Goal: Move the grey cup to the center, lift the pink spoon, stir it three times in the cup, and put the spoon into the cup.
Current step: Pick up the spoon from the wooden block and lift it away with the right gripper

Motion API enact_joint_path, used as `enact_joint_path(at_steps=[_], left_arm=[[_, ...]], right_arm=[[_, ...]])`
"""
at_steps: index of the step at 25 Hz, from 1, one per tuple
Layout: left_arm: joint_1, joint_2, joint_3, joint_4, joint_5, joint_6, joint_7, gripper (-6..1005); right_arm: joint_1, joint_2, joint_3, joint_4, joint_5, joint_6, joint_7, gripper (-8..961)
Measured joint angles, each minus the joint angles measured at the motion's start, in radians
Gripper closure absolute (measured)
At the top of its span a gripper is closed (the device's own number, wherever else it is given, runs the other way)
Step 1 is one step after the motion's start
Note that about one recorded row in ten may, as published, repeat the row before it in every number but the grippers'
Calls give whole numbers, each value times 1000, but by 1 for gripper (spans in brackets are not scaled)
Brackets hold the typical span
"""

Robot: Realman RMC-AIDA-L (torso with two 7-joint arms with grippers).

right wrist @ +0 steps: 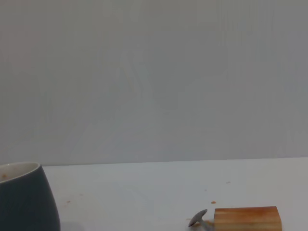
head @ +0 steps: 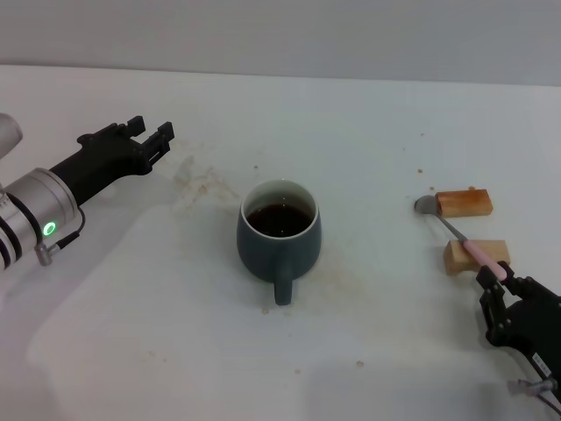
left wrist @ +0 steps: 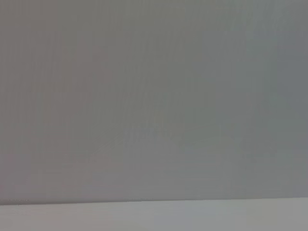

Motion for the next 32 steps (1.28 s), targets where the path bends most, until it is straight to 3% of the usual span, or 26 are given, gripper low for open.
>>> enact_joint_path(at_steps=[32], left_arm=[[10, -10, 0, 0, 0, 0, 1, 497]], right_arm=[[6, 0, 2, 0, 0, -21, 0, 832]])
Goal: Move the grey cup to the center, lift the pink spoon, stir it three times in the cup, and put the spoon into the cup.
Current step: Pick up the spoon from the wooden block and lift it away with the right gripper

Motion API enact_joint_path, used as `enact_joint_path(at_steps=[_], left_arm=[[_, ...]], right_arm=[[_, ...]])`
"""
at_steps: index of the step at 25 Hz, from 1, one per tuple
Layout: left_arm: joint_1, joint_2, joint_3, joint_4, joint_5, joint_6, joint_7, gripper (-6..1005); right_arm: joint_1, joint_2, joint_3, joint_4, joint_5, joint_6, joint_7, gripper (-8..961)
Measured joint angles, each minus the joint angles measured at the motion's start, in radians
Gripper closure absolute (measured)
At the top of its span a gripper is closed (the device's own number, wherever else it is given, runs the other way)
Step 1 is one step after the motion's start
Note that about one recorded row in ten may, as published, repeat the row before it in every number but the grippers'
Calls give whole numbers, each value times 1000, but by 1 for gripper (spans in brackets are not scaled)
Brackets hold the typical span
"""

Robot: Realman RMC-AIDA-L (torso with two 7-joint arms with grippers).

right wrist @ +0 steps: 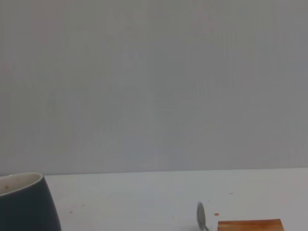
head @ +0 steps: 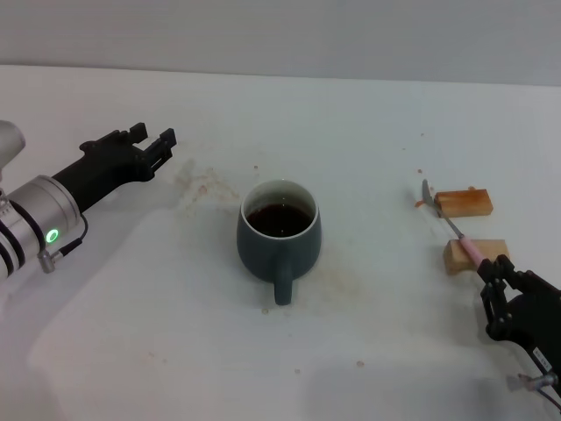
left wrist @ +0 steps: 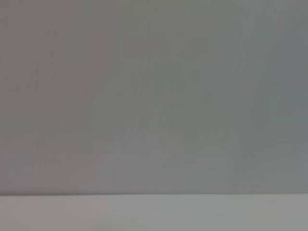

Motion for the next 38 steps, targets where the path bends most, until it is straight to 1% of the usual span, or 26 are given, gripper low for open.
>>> enact_joint_path(at_steps=[18, 38], left_arm=[[10, -2, 0, -12, -2, 7, -1, 497], [10, -2, 0, -12, -2, 3, -1, 496]], right_arm=[[6, -3, 0, -5, -2, 8, 0, 841], [20, -1, 0, -6, -5, 21, 0, 851]])
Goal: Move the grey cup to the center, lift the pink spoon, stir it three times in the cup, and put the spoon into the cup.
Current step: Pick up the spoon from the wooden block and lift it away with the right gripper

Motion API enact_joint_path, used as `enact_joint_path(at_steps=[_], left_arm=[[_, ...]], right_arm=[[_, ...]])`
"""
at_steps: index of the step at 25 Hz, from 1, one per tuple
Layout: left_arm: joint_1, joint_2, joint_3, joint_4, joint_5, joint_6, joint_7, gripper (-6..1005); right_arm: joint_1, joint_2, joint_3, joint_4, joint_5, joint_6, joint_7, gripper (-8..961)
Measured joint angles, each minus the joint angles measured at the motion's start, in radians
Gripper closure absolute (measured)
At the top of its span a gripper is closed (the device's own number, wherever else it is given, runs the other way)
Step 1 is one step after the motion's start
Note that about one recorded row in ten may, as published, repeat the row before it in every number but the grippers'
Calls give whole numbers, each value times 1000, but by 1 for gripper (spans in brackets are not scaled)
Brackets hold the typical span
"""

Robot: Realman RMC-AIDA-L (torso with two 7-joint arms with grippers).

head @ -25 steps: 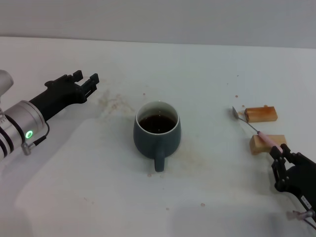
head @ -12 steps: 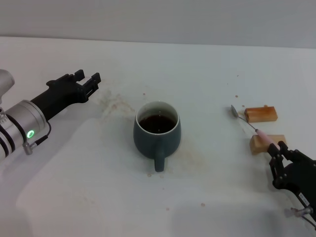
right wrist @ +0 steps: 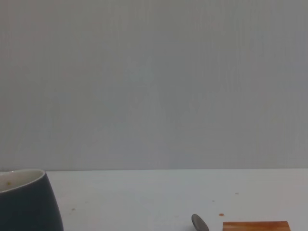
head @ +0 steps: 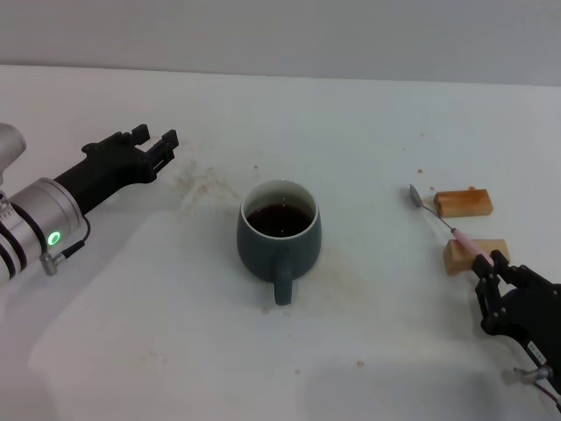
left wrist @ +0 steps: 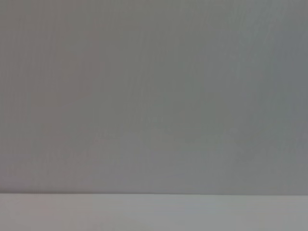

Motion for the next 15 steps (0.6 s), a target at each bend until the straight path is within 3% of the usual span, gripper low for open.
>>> enact_joint_path(at_steps=[15], left_arm=[[3, 0, 0, 0, 0, -2, 0, 496]], right_arm=[[3, 1, 0, -1, 0, -21, 0, 858]])
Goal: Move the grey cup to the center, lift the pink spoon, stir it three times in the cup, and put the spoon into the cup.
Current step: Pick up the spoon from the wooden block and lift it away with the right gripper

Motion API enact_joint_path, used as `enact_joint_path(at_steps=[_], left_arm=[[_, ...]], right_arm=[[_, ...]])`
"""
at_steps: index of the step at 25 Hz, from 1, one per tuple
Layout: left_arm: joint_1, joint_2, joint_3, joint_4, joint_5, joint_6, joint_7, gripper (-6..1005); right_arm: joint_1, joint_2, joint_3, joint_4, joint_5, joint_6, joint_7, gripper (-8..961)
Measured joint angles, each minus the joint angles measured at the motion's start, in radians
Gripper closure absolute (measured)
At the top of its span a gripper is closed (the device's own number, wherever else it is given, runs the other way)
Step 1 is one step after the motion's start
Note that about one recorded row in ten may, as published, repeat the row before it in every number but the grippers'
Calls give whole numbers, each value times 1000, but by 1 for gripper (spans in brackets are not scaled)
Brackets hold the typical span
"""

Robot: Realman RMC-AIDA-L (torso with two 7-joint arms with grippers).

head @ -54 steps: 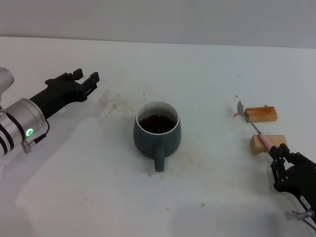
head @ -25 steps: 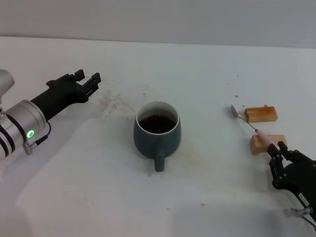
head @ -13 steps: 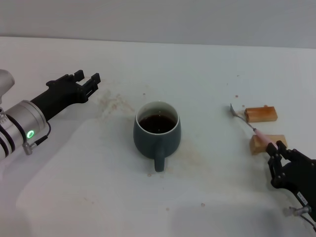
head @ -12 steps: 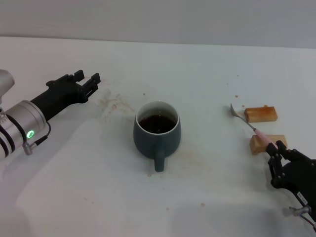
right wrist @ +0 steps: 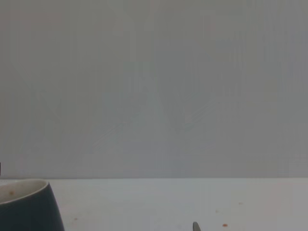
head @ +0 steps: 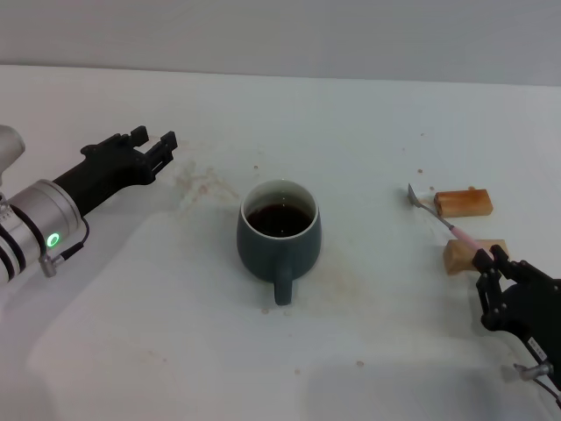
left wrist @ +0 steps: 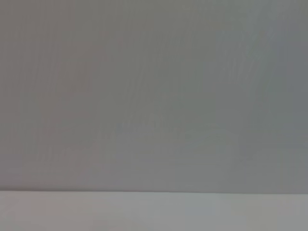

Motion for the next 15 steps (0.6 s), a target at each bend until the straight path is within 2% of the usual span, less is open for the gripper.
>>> enact_joint_path(at_steps=[15], left_arm=[[1, -6, 0, 0, 0, 1, 0, 497]], right_arm=[[9, -1, 0, -8, -1, -54, 0, 859]])
